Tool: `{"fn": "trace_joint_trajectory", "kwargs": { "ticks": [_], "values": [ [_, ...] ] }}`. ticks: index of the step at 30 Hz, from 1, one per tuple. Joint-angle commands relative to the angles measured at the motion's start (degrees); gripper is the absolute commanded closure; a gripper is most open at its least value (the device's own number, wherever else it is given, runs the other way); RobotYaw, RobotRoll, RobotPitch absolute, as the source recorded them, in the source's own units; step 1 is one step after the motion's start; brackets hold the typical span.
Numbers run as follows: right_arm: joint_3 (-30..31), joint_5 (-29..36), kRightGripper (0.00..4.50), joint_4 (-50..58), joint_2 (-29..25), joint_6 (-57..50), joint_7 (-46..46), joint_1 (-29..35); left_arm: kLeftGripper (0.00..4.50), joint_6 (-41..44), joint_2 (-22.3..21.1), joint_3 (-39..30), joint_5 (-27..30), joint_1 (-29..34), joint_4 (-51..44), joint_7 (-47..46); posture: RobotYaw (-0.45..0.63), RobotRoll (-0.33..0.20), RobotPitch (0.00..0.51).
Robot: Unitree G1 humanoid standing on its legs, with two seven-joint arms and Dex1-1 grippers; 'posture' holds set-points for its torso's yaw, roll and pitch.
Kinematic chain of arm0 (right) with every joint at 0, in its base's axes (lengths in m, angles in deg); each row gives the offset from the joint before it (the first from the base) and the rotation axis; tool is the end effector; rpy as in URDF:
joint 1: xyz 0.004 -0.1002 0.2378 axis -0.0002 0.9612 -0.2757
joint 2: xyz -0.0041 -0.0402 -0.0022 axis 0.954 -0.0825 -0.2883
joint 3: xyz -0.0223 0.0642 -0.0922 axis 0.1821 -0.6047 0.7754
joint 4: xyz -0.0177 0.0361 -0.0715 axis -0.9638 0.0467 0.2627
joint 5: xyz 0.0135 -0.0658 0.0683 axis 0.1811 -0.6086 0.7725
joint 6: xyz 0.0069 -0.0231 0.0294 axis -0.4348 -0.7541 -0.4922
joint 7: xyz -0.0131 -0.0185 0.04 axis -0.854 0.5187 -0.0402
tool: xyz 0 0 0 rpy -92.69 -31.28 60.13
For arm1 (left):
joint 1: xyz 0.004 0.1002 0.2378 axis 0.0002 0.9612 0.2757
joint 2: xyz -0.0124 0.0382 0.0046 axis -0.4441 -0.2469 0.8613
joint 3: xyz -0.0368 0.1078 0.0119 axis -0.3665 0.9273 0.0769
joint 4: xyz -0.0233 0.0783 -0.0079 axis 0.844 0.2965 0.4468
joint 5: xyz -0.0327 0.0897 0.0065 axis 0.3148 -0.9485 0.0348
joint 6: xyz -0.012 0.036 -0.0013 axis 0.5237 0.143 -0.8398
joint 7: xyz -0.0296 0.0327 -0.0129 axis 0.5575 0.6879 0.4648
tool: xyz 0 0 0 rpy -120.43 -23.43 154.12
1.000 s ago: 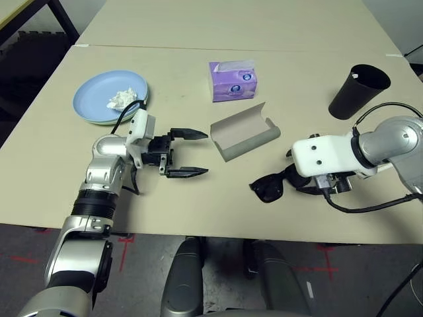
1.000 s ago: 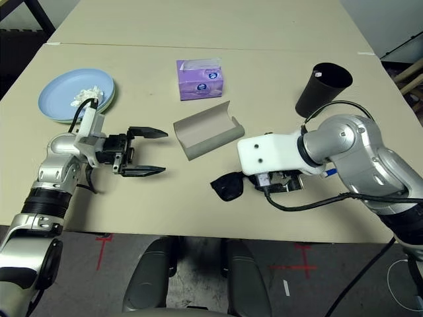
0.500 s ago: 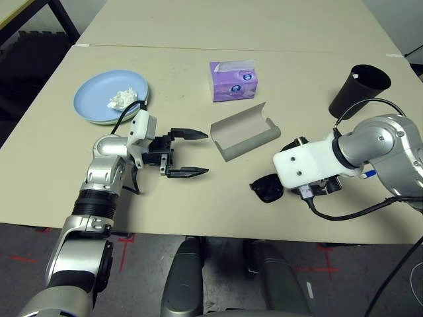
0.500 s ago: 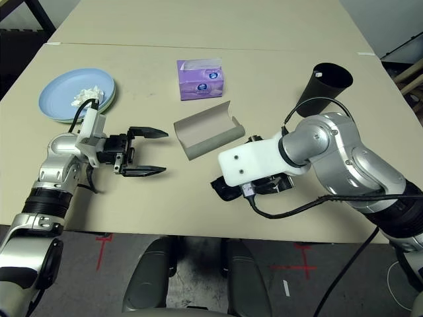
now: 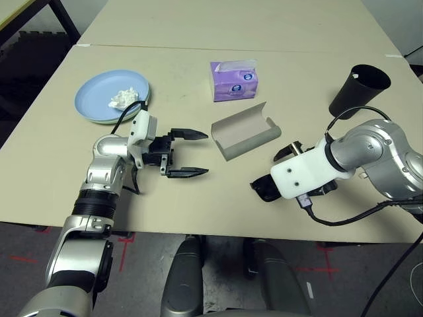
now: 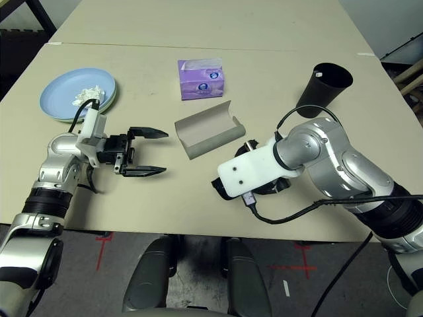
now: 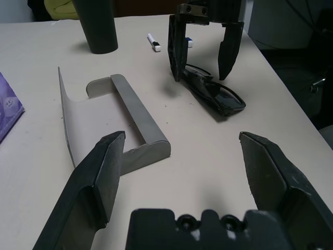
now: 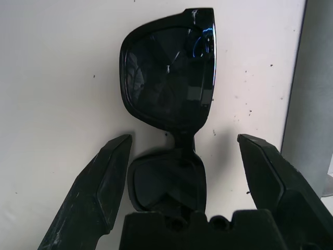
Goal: Organize and tidy the items on the table.
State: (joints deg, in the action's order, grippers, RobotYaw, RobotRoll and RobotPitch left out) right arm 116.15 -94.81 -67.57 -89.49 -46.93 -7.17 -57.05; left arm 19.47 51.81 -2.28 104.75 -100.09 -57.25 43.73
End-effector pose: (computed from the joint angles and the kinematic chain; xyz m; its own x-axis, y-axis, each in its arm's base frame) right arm 0.2487 -0.1705 0.2250 0.3547 0.3513 -0.8664 -0.7525 -0.4427 -0.4876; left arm 0.3112 0.2401 0.1522 0.0736 -0.9897 -0.1227 0.9382 0.0270 0.3450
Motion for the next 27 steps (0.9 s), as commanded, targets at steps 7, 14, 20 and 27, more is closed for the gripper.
{"fn": "trace_joint_trajectory", "kwargs": {
  "ticks": [7, 14, 20, 27],
  "values": [
    [0.25, -0.71, 0.00, -1.27, 2.12, 1.10, 1.97, -2.11, 0.05, -0.67, -0.52, 1.02, -0.98, 1.35, -0.87, -0.04, 0.20, 0.000, 0.217],
    [0.10, -0.80, 0.63, -1.87, 2.51, 1.92, 2.70, -2.66, 0.00, -0.68, -0.64, 1.04, -1.13, 1.41, -0.93, -0.08, 0.20, 0.000, 0.216],
    [0.11, -0.74, 2.92, -2.07, 2.32, 2.82, 3.38, -2.39, 0.00, -0.69, -0.78, 1.01, -1.19, 1.34, -0.90, -0.03, 0.20, 0.000, 0.216],
    [-0.08, -0.71, 4.17, -2.50, 2.27, 3.64, 3.93, -2.34, 0.00, -0.68, -1.03, 0.94, -1.26, 1.21, -0.70, 0.12, 0.20, 0.000, 0.214]
  ]
}}
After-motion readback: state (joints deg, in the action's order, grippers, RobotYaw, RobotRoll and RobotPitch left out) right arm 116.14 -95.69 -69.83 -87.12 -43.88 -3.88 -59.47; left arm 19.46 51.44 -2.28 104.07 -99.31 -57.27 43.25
